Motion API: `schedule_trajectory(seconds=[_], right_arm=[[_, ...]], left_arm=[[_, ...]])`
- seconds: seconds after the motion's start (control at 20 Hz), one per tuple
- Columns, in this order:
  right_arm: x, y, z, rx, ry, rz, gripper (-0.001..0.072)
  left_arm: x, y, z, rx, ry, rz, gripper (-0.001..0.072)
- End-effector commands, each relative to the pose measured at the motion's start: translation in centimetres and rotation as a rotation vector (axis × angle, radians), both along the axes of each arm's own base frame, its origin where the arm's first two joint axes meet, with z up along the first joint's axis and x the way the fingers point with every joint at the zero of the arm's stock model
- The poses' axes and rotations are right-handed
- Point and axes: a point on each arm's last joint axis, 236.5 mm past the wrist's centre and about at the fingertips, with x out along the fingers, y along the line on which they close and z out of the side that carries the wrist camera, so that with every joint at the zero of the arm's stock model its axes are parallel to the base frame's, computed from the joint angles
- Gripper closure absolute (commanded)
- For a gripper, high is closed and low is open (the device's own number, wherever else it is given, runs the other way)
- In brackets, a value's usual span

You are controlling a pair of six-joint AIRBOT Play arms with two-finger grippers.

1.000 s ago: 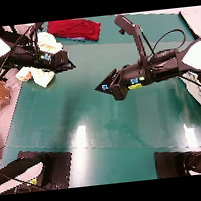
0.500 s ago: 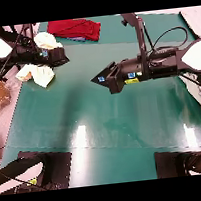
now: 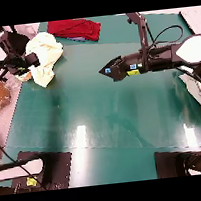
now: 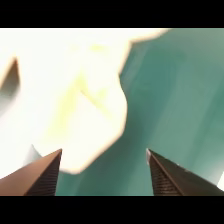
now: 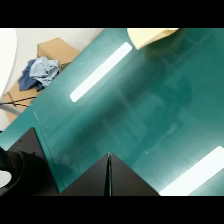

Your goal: Fold the shirts.

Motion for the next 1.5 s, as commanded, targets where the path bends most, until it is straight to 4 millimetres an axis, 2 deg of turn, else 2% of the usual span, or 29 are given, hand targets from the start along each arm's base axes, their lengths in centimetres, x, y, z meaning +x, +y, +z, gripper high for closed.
schedule_trajectory(seconds=[0.0,0.05,0.2,0.25,0.3,0.35,0.4,0.55,0.7,0.85,1.0,1.05,1.1,1.2,1.25,1.35,1.45], right_arm=[[1.5,-1.1,-1.6,-0.026,0.041,-0.028,0.0689],[1.7,-1.3,-2.3,-0.038,0.057,-0.026,0.0689],[2.5,-2.5,-3.8,-0.067,0.106,-0.034,0.0688],[2.6,-2.9,-4.2,-0.075,0.120,-0.034,0.0639],[2.7,-3.2,-4.4,-0.079,0.126,-0.037,0.0410],[3.0,-3.6,-4.4,-0.078,0.129,-0.046,0.0165],[3.3,-3.7,-4.1,-0.061,0.134,-0.055,0.0124],[3.6,-3.6,-2.7,0.014,0.154,-0.060,0.0124],[3.6,-3.6,-2.1,0.037,0.151,-0.055,0.0124],[3.2,-3.5,-1.4,0.043,0.135,-0.049,0.0125],[3.2,-3.5,-1.3,0.044,0.134,-0.049,0.0125],[3.2,-3.5,-1.3,0.046,0.134,-0.050,0.0125],[3.2,-3.5,-1.2,0.046,0.132,-0.051,0.0126],[3.4,-3.7,-0.6,0.056,0.115,-0.062,0.0127],[3.7,-3.9,-0.2,0.064,0.102,-0.076,0.0134],[4.7,-5.3,1.2,0.084,0.062,-0.126,0.0283],[6.6,-7.9,3.5,0.121,-0.002,-0.217,0.0290]], left_arm=[[2.6,2.4,-1.7,-0.059,-0.031,0.044,0.0077],[3.0,2.9,-1.8,-0.040,-0.026,0.051,0.0077],[2.3,7.1,-1.8,0.003,-0.013,0.207,0.0077],[1.9,8.1,-2.3,-0.004,0.001,0.232,0.0076],[1.0,8.5,-3.6,-0.021,0.053,0.239,0.0076],[0.1,7.9,-5.2,-0.046,0.122,0.212,0.0076],[-0.5,7.3,-6.7,-0.060,0.177,0.182,0.0076],[-0.3,5.1,-9.7,-0.127,0.233,0.097,0.0077],[0.7,4.9,-10.9,-0.146,0.218,0.088,0.0078],[3.3,6.0,-10.4,-0.120,0.104,0.117,0.0107],[6.4,6.0,-9.2,-0.177,-0.037,0.168,0.0117],[7.0,5.6,-8.9,-0.213,-0.065,0.175,0.0452],[7.4,4.7,-8.4,-0.245,-0.087,0.154,0.0685],[8.5,1.9,-7.0,-0.336,-0.138,0.081,0.0684],[9.0,-0.5,-5.9,-0.405,-0.165,0.023,0.0684],[9.5,-7.2,-2.3,-0.561,-0.231,-0.151,0.0684],[8.8,-15.6,1.6,-0.710,-0.259,-0.339,0.0685]])
